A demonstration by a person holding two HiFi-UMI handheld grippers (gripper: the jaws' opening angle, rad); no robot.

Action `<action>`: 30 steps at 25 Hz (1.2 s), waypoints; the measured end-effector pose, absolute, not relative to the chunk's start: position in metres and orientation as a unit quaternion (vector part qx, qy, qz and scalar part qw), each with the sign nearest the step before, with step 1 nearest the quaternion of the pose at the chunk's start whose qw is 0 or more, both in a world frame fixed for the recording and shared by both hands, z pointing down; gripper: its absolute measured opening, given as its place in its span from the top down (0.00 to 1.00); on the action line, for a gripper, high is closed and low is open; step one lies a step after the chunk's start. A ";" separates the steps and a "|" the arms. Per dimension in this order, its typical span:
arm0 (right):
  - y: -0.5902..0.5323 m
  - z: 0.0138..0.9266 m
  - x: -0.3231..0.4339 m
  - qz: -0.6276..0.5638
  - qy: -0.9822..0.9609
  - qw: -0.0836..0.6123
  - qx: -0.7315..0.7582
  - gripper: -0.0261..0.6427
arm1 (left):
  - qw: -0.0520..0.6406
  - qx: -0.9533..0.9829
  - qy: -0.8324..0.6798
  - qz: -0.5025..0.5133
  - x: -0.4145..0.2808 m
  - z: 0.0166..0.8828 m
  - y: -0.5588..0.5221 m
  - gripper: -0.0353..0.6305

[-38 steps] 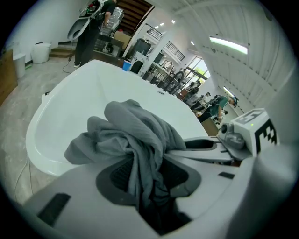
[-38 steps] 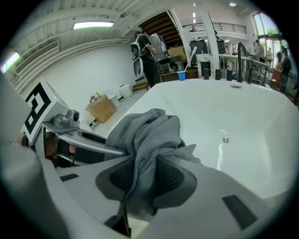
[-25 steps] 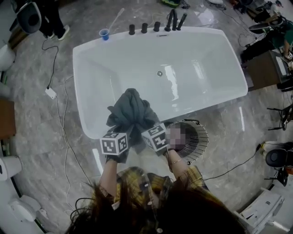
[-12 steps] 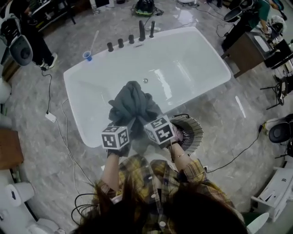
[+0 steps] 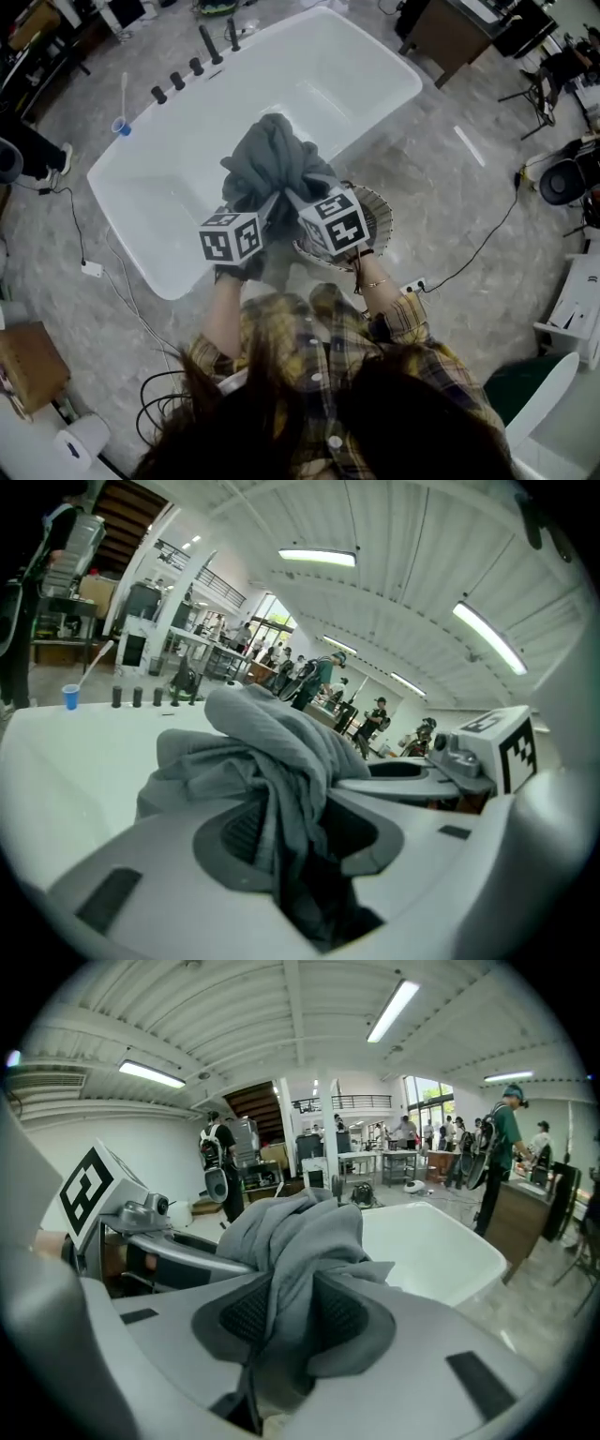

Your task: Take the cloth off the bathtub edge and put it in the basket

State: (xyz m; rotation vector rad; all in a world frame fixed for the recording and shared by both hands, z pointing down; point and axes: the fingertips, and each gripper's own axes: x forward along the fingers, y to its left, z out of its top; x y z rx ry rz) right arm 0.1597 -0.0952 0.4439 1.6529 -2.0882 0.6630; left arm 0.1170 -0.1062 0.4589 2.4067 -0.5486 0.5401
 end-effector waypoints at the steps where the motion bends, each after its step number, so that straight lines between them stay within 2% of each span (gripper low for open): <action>1: -0.089 0.442 0.172 0.238 -0.737 0.195 0.602 0.78 | 0.301 0.911 -0.192 0.206 0.130 0.458 -0.101 0.71; 15: 0.040 0.443 0.329 0.271 -0.606 0.157 0.731 0.78 | 0.270 0.930 -0.012 0.251 0.294 0.460 0.014 0.71; 30: 0.086 0.556 0.367 0.363 -0.558 0.131 0.735 0.78 | 0.289 0.896 0.023 0.336 0.332 0.568 0.057 0.71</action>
